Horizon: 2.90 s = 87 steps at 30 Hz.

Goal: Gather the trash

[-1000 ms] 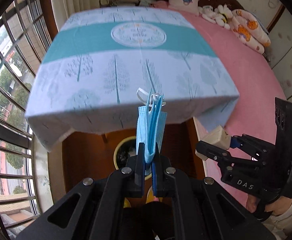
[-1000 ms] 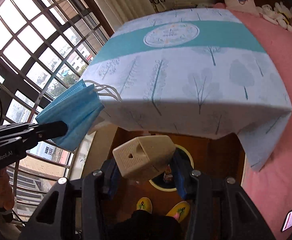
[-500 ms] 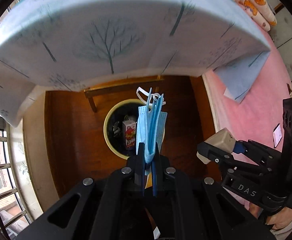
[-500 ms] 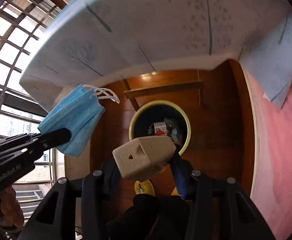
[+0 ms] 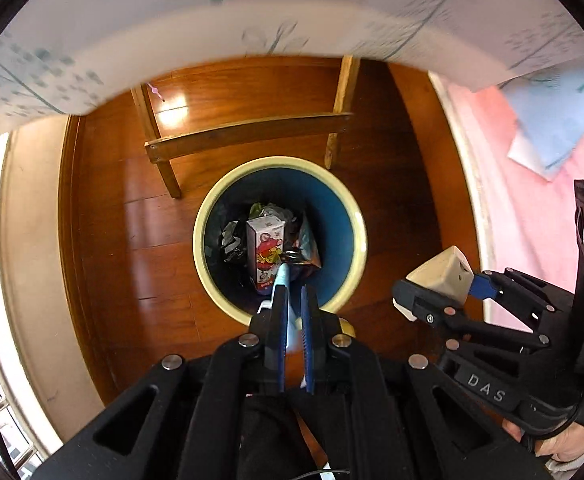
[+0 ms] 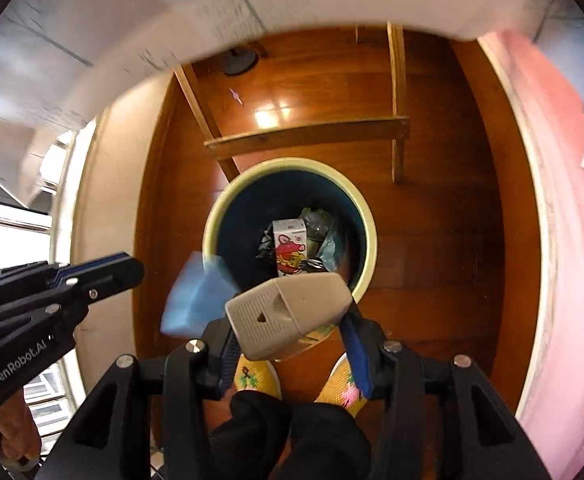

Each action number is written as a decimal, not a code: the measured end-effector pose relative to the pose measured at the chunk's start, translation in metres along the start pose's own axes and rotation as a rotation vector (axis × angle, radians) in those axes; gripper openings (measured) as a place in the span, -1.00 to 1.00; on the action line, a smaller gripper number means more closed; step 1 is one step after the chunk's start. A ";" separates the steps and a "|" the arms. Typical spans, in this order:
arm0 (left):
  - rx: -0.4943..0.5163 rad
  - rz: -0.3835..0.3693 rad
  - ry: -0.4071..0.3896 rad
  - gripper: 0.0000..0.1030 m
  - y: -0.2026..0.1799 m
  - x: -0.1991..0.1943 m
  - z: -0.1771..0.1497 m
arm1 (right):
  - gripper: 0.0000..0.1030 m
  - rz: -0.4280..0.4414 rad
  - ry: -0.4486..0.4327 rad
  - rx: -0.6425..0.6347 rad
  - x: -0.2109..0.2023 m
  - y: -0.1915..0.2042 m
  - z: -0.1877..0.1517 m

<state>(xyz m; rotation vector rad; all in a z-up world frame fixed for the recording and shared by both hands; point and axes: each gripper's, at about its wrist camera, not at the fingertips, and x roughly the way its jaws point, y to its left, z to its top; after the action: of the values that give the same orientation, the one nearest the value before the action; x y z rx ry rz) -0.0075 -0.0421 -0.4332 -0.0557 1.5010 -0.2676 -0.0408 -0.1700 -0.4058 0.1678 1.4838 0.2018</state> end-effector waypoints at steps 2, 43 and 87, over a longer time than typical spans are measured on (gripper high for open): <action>0.000 0.002 0.000 -0.91 0.006 0.015 0.001 | -0.11 -0.008 0.011 -0.008 0.015 -0.001 0.002; -0.086 0.075 -0.152 0.96 0.054 -0.053 0.021 | 0.47 -0.079 -0.061 0.070 -0.013 0.024 0.039; -0.082 0.216 -0.548 0.96 -0.053 -0.452 0.022 | 0.47 -0.062 -0.510 -0.040 -0.428 0.100 0.057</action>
<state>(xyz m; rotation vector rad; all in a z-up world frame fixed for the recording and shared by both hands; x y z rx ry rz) -0.0143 -0.0014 0.0209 -0.0286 0.9616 -0.0092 -0.0192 -0.1735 0.0366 0.1288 0.9761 0.1254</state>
